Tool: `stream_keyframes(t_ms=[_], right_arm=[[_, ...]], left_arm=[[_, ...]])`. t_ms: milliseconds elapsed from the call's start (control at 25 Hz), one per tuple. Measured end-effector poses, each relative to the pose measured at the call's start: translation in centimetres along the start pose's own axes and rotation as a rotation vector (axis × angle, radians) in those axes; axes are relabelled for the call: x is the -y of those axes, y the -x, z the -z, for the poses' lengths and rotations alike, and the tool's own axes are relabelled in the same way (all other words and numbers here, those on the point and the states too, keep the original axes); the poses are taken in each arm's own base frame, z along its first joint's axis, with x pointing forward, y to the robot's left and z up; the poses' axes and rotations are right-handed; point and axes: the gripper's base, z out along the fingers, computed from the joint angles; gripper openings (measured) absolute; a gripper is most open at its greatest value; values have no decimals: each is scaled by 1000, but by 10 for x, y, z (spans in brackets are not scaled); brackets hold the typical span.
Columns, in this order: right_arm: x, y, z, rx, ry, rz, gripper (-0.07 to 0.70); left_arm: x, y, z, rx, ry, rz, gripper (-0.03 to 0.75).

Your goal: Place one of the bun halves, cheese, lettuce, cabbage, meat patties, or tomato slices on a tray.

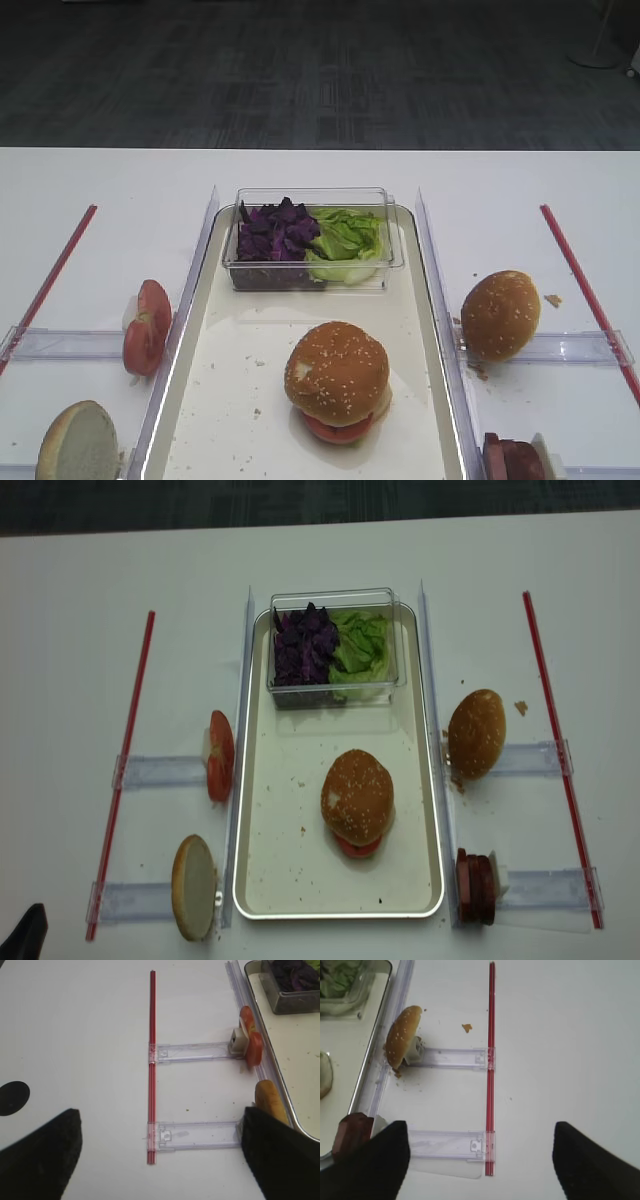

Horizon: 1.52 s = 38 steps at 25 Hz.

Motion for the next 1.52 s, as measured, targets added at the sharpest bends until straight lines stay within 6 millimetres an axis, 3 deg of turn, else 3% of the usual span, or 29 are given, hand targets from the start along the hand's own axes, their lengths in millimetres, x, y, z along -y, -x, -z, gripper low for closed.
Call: stream_keyframes(t_ms=[240, 1520], right_arm=[[-1, -11, 14, 120, -3, 6, 604], [0, -11, 14, 121, -19, -31, 603]], left_arm=[[0, 0, 0, 0, 0, 0, 597], [0, 0, 0, 0, 0, 0, 598]])
